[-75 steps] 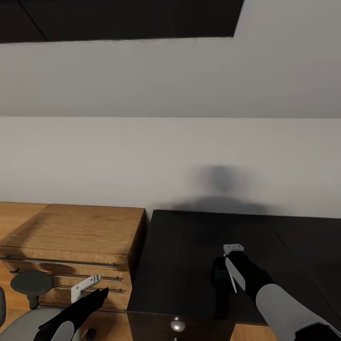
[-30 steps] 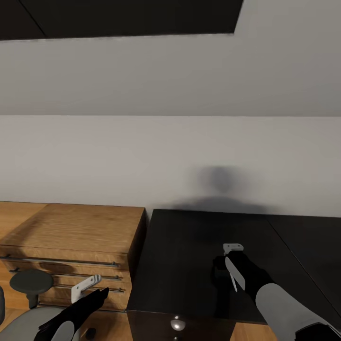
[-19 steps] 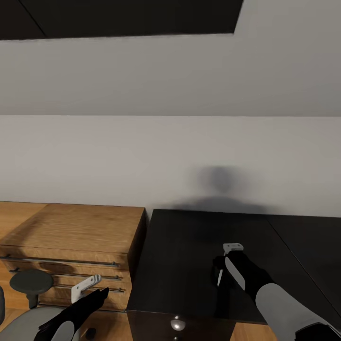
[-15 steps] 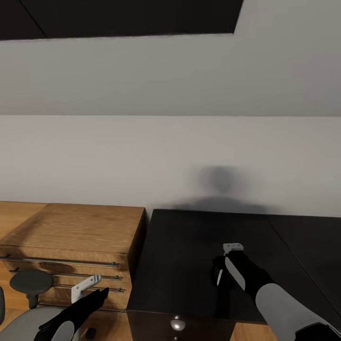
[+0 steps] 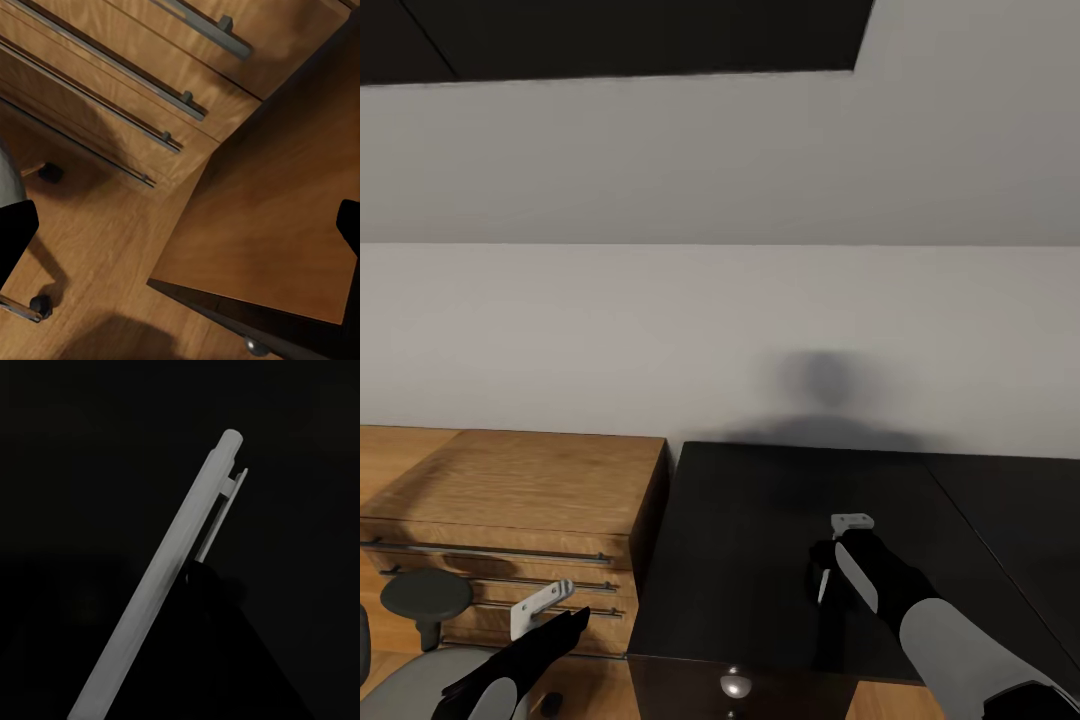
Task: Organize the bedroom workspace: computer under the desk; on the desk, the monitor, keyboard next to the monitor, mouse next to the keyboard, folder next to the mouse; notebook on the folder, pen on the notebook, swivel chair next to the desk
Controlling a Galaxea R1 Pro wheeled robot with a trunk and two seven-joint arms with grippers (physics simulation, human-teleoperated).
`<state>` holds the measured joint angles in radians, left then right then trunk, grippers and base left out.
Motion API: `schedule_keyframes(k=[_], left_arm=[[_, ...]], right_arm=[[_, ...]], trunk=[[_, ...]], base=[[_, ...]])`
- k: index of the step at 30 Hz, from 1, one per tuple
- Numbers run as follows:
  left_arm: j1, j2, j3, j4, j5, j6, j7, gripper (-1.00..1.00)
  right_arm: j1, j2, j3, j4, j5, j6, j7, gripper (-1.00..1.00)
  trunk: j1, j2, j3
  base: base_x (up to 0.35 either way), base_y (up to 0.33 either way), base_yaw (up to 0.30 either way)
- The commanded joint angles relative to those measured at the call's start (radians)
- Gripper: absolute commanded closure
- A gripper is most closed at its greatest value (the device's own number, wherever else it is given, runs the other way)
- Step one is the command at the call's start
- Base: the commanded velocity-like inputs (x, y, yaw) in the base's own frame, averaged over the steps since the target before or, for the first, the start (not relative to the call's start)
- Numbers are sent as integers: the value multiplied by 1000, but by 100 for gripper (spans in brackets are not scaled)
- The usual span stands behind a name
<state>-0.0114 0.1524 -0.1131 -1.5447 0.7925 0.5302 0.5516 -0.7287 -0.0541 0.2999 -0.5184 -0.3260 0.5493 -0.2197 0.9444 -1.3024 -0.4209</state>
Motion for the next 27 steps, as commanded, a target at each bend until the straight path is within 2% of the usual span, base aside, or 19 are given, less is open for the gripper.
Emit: schedule_keyframes(k=[1,27], left_arm=[[-1,1,-2,-2,10,0,10,-100],[-1,1,-3,0,11,1,8,-100]], right_arm=[[0,-2,8,5,-13,6,-8,100],[0,-3,4,-2,-23,27,5,100]], trunk=[[0,-1,-1],[0,-1,-1]], base=[[0,0,0],[0,0,0]])
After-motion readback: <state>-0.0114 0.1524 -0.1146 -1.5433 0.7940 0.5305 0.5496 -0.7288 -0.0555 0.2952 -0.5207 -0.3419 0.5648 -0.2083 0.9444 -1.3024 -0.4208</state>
